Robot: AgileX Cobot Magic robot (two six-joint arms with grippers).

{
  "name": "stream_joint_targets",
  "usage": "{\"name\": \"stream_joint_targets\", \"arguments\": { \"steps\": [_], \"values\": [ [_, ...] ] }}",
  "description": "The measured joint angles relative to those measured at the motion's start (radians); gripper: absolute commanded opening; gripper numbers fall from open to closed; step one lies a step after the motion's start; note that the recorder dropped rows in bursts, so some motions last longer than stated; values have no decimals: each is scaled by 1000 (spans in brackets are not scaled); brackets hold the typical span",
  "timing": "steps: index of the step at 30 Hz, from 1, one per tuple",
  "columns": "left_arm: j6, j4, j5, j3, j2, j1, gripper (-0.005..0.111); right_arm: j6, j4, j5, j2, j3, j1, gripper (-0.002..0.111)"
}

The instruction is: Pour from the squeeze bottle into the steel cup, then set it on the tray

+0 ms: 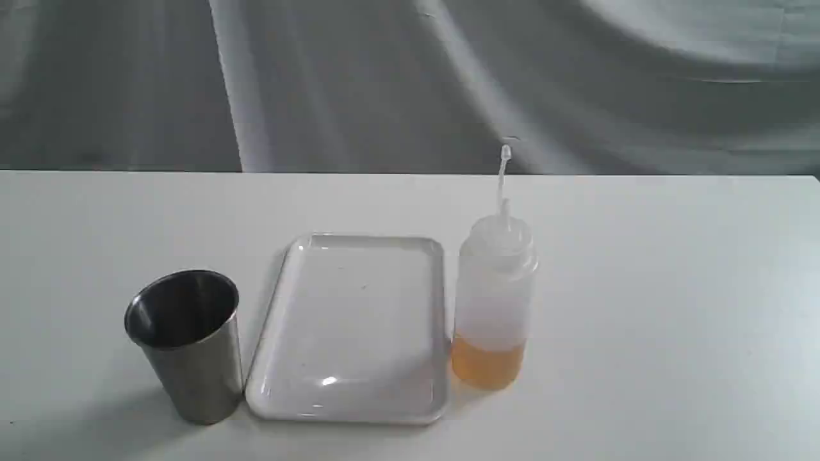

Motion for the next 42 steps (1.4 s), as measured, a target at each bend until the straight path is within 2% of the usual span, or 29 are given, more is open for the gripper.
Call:
{"name": "stream_joint_targets", "arguments": {
  "steps": [14,25,32,42],
  "values": [
    [0,0,0,0,0,0,8,0,2,47,0,-7,0,0],
    [0,0,0,0,0,0,8,0,47,236,20,-281,0,0],
    [0,0,0,0,0,0,8,0,47,335,259,-461,0,0],
    [0,0,0,0,0,0,8,2,47,319,630,-676,0,0]
  ]
}}
